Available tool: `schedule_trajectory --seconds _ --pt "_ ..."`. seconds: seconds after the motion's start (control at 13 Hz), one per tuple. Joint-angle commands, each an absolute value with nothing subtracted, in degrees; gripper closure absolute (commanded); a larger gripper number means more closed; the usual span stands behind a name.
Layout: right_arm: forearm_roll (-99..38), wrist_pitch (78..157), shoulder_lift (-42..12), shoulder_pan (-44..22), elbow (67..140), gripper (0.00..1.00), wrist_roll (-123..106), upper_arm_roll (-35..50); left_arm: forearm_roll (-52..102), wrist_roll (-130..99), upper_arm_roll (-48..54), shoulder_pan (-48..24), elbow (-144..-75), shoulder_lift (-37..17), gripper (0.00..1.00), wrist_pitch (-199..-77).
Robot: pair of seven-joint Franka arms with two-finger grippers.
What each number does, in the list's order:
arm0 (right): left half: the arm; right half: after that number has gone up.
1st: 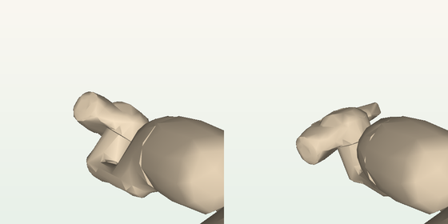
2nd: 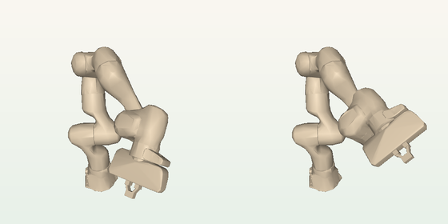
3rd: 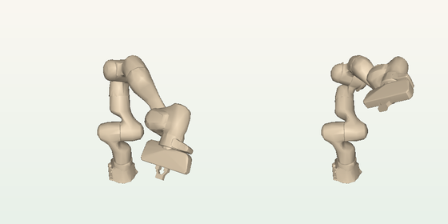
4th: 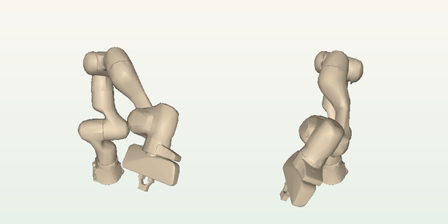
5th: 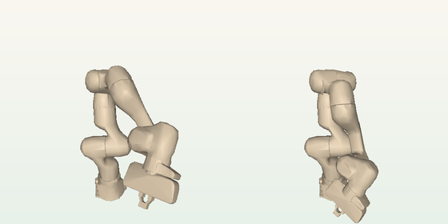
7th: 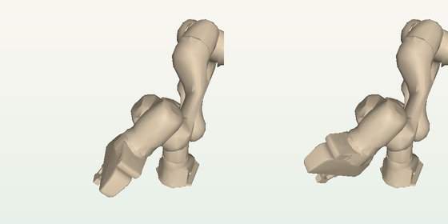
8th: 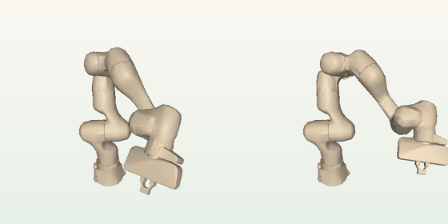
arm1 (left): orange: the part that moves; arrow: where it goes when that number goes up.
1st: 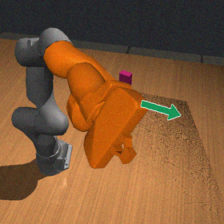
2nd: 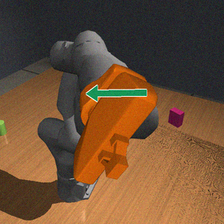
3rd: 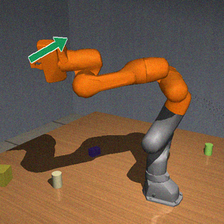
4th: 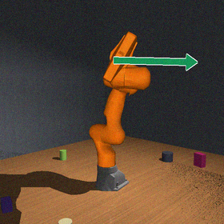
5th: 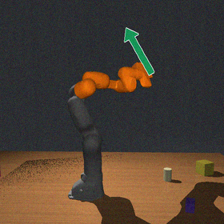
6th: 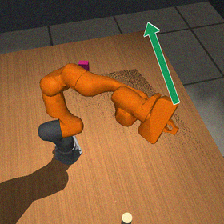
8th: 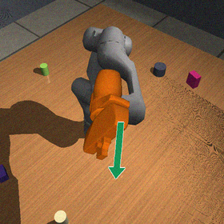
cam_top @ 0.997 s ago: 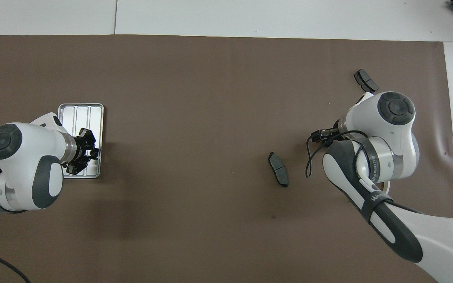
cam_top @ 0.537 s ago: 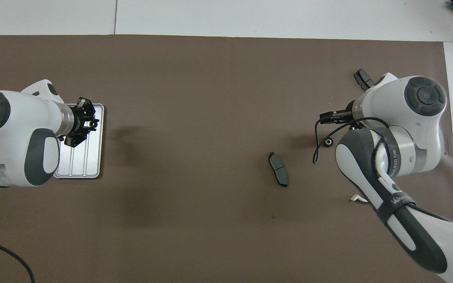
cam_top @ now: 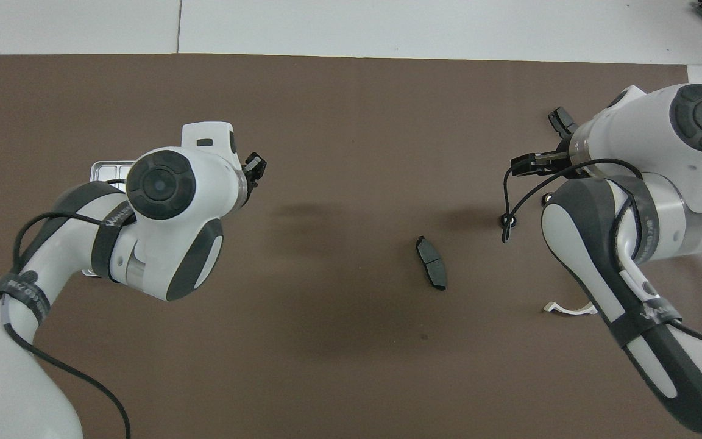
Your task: Place bearing gear from tray to pile
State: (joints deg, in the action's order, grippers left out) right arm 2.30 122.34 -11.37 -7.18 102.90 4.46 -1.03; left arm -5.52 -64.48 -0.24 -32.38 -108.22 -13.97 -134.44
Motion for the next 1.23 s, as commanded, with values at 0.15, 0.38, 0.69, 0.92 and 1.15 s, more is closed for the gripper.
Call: schedule_trajectory --seconds 0.15,0.38,0.69,0.92,1.15 --pt "2.02 122.69 -13.27 -6.77 101.95 0.00 5.63 -0.53 -6.77 -56.09 -0.09 -37.97 -97.48 -23.89 0.89 -131.84" --pt "2.02 123.84 -13.62 -6.77 102.57 0.00 5.71 -0.53 -6.15 -51.43 0.62 -37.79 -97.38 -24.70 0.59 -131.75" --pt "1.67 123.75 -13.71 -7.64 102.66 0.00 6.94 -0.35 -5.98 -49.75 0.62 -37.53 -97.12 -24.17 0.00 -131.57" --pt "1.14 123.75 -14.50 -11.94 102.57 0.00 10.44 -0.26 -5.19 -44.77 1.05 -30.71 -97.12 -18.13 0.00 -123.09" --pt "0.88 123.93 -17.65 -18.08 100.56 0.00 15.55 -0.09 -0.79 -28.09 0.26 -20.08 -97.12 -11.00 0.00 -113.32"
